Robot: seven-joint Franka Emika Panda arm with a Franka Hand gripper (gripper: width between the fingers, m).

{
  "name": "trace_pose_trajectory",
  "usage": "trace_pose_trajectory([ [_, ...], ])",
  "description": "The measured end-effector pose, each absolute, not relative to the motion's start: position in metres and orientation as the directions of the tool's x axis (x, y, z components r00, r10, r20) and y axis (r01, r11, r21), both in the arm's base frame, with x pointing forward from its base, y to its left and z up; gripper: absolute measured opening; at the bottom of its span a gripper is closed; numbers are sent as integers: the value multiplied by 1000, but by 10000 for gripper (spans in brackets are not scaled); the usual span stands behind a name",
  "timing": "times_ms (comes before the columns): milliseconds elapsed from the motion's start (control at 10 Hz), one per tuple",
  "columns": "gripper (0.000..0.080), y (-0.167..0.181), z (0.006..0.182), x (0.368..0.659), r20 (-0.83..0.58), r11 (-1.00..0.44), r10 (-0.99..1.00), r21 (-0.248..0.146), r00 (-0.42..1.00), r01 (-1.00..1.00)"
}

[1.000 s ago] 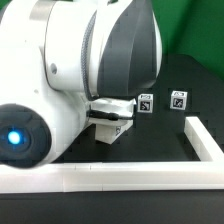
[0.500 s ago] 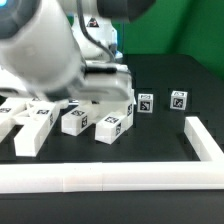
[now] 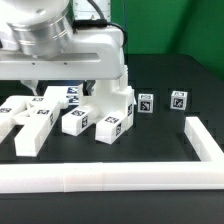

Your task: Assemble chair

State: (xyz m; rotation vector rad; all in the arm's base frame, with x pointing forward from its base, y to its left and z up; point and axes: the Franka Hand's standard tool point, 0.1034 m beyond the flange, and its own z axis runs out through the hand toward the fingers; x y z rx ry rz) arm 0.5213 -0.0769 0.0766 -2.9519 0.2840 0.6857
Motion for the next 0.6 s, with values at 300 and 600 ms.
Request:
trace_pose_trajectory([
  [300, 649, -99, 61, 539, -173, -990, -131, -31, 976, -138],
  [600, 649, -114, 53, 540, -88, -993, -115, -23, 989, -118],
])
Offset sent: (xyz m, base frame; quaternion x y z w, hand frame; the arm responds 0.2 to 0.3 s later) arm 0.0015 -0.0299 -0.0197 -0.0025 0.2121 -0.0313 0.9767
